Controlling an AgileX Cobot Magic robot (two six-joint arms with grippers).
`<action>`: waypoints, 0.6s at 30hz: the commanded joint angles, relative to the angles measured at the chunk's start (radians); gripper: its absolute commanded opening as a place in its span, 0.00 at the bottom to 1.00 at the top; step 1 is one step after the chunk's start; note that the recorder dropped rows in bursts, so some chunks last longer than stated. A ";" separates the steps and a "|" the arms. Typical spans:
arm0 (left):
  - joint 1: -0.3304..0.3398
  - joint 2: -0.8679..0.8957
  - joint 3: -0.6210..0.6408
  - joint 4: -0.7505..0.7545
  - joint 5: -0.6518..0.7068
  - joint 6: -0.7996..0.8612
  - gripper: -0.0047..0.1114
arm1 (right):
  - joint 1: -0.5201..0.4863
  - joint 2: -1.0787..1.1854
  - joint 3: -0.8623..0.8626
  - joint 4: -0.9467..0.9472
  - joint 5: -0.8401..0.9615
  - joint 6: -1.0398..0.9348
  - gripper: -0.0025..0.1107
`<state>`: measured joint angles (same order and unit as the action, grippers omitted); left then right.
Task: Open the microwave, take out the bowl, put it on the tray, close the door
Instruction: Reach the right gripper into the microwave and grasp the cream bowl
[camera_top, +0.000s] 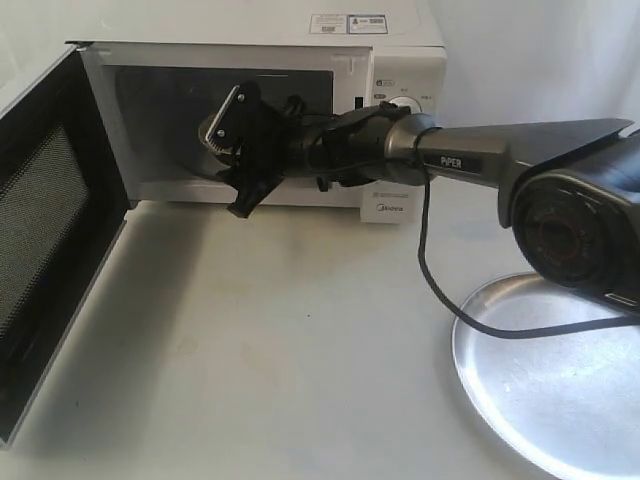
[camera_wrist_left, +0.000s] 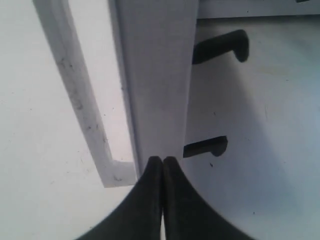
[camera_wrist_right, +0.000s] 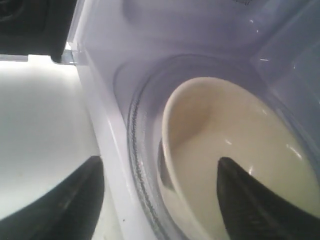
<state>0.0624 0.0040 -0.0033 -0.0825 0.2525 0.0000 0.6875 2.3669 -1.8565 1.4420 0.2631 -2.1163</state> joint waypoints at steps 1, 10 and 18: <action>-0.005 -0.004 0.003 -0.007 0.000 0.000 0.04 | 0.014 0.002 -0.026 -0.019 -0.051 -0.022 0.53; -0.005 -0.004 0.003 -0.007 0.000 0.000 0.04 | 0.030 0.052 -0.026 -0.022 -0.106 0.002 0.51; -0.005 -0.004 0.003 -0.007 0.000 0.000 0.04 | 0.051 0.067 -0.026 -0.026 -0.202 0.001 0.32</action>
<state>0.0624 0.0040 -0.0033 -0.0825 0.2525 0.0000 0.7308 2.4410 -1.8803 1.4222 0.0916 -2.1141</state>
